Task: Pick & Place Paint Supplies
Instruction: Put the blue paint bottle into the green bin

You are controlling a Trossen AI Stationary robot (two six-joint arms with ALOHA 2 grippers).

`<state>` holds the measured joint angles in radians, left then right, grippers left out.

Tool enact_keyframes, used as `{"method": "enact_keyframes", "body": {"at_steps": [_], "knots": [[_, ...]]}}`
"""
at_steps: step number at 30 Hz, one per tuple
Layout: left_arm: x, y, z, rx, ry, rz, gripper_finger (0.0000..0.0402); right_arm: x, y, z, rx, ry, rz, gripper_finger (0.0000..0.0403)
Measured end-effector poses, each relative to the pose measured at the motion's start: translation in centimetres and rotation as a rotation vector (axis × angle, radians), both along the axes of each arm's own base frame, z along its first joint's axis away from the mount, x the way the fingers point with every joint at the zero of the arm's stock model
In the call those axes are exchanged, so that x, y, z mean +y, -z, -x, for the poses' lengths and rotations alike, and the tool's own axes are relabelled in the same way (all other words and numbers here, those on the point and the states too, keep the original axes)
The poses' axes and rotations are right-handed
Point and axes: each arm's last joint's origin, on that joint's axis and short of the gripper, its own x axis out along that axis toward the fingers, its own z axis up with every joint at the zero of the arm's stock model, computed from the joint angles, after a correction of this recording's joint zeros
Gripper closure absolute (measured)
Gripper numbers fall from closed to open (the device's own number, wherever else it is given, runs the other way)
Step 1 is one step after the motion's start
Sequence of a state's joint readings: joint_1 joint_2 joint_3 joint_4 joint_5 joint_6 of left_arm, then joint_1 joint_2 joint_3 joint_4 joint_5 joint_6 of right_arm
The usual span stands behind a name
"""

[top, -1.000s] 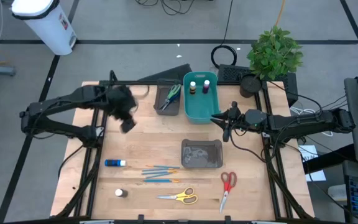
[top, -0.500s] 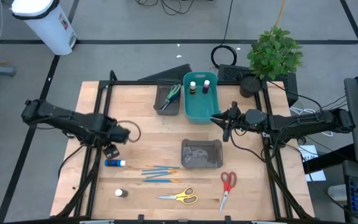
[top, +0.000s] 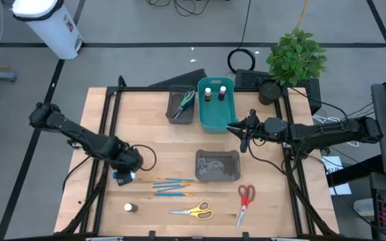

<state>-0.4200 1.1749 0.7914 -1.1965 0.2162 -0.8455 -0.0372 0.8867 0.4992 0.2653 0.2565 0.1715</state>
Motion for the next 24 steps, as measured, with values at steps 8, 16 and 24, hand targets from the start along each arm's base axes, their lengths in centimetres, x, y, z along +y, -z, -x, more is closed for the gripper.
{"method": "enact_keyframes", "body": {"at_steps": [8, 16, 24], "knots": [[-1.6, 2.1, -1.1, 0.064, 0.050, -0.088, 0.0198, 0.0, 0.0, 0.0, -0.002, 0.000, 0.000, 0.0326], [-2.7, 4.4, -2.5, 0.070, 0.097, -0.158, 0.0162, 0.0, 0.0, 0.0, -0.005, -0.001, 0.000, 0.0326], [-3.6, 5.1, -2.3, 0.131, 0.155, -0.110, 0.0160, 0.5, -0.2, -0.1, -0.018, -0.025, 0.004, 0.0326]]}}
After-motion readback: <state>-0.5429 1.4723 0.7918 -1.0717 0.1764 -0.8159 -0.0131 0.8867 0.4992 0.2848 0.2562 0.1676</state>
